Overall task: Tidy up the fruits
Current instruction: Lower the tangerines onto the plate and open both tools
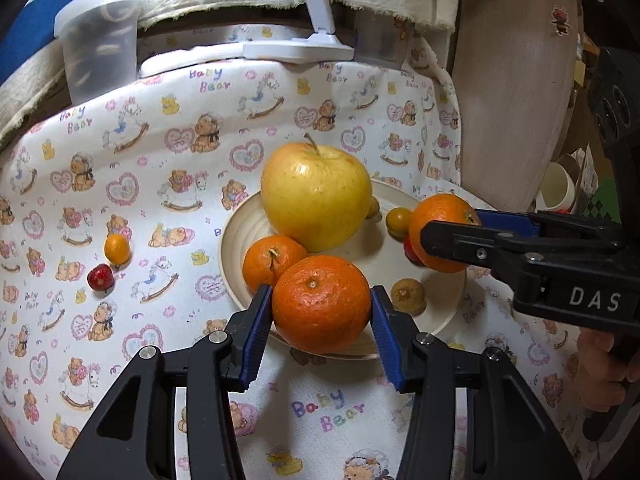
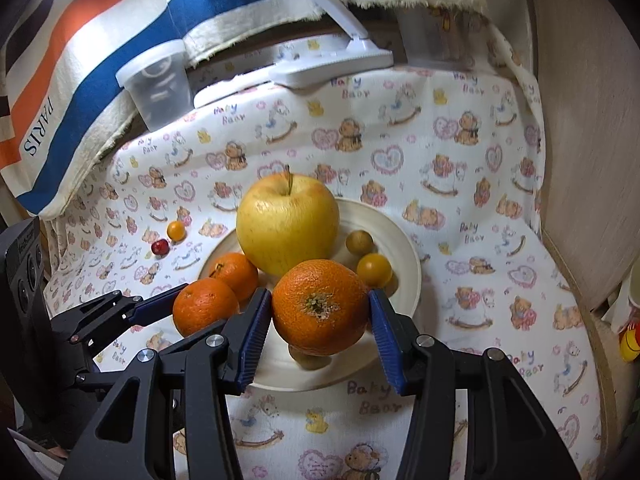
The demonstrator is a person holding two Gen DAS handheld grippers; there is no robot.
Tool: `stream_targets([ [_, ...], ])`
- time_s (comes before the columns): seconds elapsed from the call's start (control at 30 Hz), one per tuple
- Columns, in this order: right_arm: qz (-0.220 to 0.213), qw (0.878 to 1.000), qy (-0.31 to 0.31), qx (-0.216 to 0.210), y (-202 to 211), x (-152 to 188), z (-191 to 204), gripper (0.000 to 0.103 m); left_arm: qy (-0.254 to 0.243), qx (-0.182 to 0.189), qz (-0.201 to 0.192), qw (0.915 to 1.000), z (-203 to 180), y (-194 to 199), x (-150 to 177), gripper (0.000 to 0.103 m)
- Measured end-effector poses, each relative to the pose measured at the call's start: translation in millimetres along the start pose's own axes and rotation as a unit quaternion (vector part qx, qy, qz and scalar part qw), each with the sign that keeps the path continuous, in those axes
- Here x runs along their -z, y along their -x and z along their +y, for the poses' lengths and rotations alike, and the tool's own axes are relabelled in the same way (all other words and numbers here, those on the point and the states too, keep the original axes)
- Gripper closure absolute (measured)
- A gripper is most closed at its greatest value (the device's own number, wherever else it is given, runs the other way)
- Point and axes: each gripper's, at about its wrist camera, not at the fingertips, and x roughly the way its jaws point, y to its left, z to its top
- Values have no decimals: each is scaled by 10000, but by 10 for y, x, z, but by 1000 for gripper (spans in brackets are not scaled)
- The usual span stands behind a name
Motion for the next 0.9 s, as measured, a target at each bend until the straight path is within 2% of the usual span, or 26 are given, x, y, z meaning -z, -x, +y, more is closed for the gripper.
stream_targets([
  [0.17, 239, 9996, -138, -103, -64, 8, -43, 51, 0, -20, -4, 10000, -3, 5, -4, 55],
  [0.33, 360, 9992, -182, -23, -117, 25, -61, 51, 91, 55, -5, 9999, 21, 10, -9, 55],
  [0.77, 455, 9987, -174, 154, -184, 42, -89, 51, 63, 13, -34, 10000, -1, 27, -13, 54],
  [0.9, 543, 9982, -186, 164, -225, 57, -87, 51, 122, -4, -47, 9999, 30, 36, -13, 50],
])
